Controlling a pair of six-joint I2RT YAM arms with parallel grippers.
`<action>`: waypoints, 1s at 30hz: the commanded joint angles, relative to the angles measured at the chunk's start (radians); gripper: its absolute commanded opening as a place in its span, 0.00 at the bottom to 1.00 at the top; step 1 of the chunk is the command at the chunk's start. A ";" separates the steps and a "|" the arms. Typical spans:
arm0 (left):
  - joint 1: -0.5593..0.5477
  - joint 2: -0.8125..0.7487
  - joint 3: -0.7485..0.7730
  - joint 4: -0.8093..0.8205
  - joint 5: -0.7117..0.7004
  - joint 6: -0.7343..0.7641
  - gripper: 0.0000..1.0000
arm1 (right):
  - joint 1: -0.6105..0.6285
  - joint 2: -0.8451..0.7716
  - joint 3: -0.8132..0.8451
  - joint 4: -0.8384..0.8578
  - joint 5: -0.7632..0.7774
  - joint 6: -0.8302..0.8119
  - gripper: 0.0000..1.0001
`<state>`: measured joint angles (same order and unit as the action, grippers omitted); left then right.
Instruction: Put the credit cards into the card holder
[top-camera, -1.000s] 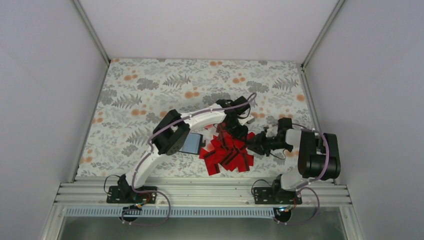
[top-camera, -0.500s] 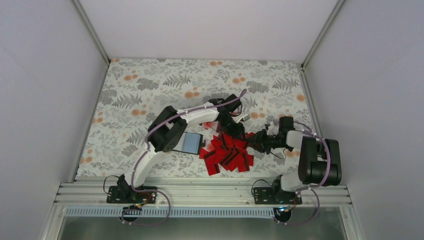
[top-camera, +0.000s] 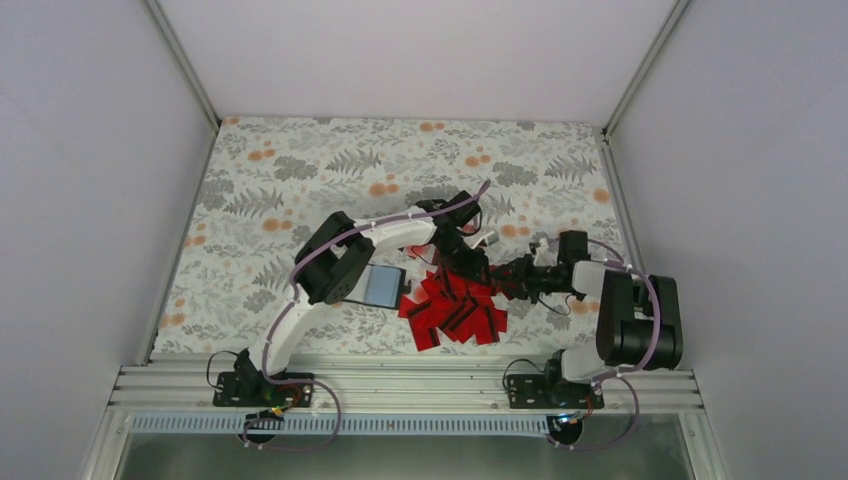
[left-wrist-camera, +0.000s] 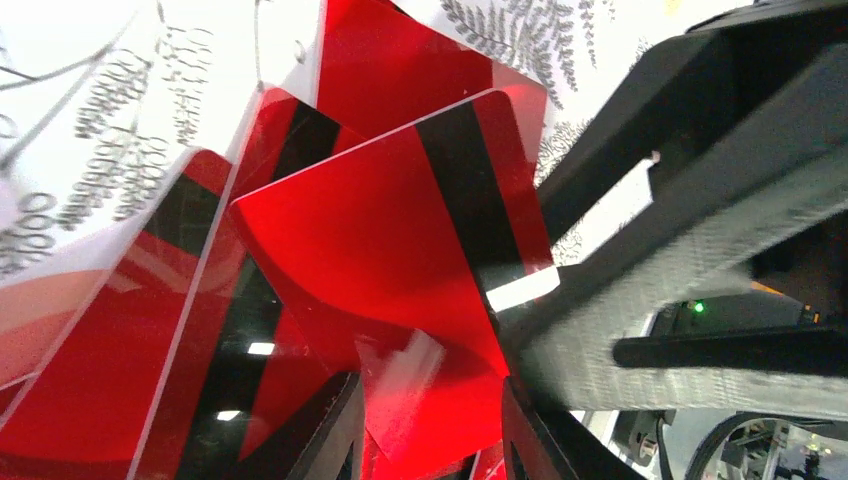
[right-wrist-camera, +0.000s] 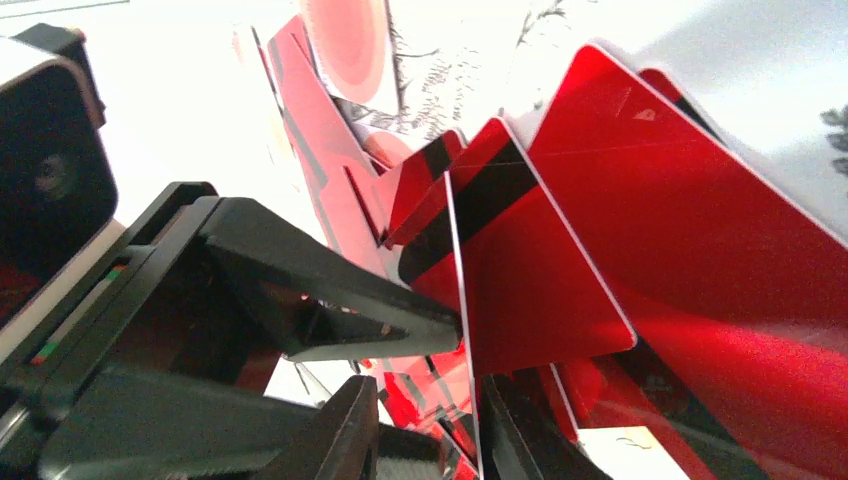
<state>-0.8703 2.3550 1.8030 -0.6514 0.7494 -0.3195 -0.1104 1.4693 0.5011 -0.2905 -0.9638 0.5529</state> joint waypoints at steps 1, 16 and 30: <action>-0.023 0.016 -0.028 -0.030 0.005 -0.013 0.36 | 0.012 0.037 -0.011 0.016 0.002 -0.015 0.26; -0.002 -0.036 -0.061 0.008 -0.011 -0.042 0.37 | 0.013 0.104 -0.003 0.009 -0.018 -0.033 0.04; 0.147 -0.367 -0.250 0.095 -0.092 -0.118 0.50 | 0.013 -0.043 0.062 0.041 -0.225 0.025 0.04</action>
<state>-0.7734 2.1143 1.6180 -0.6044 0.6785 -0.4030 -0.1032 1.4784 0.5209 -0.2802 -1.0897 0.5518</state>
